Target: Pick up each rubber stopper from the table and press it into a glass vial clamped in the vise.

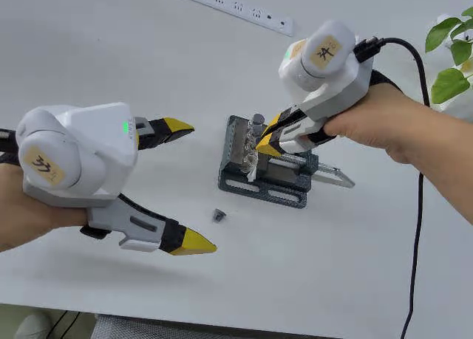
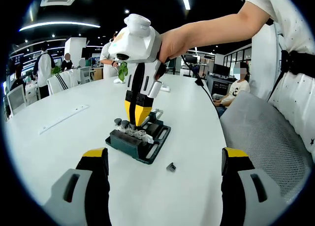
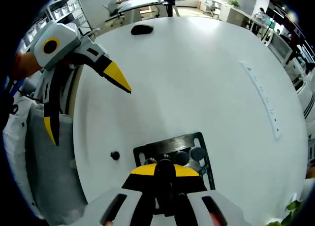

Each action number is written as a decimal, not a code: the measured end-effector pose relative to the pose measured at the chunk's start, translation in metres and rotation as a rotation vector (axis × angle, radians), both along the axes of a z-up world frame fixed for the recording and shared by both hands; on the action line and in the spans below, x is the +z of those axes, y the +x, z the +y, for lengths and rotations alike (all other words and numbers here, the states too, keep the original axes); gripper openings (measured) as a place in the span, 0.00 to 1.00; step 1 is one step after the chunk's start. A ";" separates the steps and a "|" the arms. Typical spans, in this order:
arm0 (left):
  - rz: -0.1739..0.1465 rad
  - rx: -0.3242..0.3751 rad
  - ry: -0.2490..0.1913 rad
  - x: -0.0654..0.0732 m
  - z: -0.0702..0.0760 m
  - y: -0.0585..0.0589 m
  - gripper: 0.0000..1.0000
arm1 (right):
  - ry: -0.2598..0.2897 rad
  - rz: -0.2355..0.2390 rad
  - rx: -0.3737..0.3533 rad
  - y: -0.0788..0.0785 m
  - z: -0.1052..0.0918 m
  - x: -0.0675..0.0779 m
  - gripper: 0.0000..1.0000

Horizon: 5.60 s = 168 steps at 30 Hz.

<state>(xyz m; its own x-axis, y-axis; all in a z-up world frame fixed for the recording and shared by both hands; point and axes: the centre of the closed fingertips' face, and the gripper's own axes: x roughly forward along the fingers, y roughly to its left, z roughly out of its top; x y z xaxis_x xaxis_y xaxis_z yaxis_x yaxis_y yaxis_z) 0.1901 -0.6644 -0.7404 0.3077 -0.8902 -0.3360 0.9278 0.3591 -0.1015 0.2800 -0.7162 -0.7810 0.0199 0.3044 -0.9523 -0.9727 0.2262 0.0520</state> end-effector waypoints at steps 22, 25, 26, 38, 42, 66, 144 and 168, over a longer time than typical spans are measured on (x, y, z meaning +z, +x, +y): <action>0.015 -0.001 -0.014 -0.002 0.000 -0.002 0.93 | -0.079 0.008 0.037 0.000 0.003 -0.003 0.06; 0.016 0.001 -0.019 -0.001 -0.001 -0.002 0.93 | -0.094 0.008 0.040 -0.002 0.002 -0.003 0.05; 0.016 0.001 -0.020 -0.001 -0.002 -0.002 0.93 | -0.096 0.009 0.034 -0.001 0.002 -0.003 0.05; 0.019 -0.008 -0.024 0.000 -0.007 -0.005 0.92 | -0.090 0.002 0.019 0.001 0.002 -0.003 0.06; 0.020 -0.008 -0.021 -0.001 -0.006 -0.005 0.91 | -0.078 0.002 0.016 0.000 0.000 -0.004 0.07; 0.031 -0.009 -0.026 -0.004 -0.008 -0.005 0.89 | -0.054 0.001 -0.004 -0.001 0.000 -0.004 0.08; 0.043 0.002 -0.052 -0.004 -0.012 -0.004 0.87 | -0.038 0.022 0.044 -0.002 0.003 -0.001 0.00; 0.048 -0.008 -0.055 -0.003 -0.018 -0.004 0.87 | -0.059 0.045 0.056 0.001 0.003 -0.001 0.00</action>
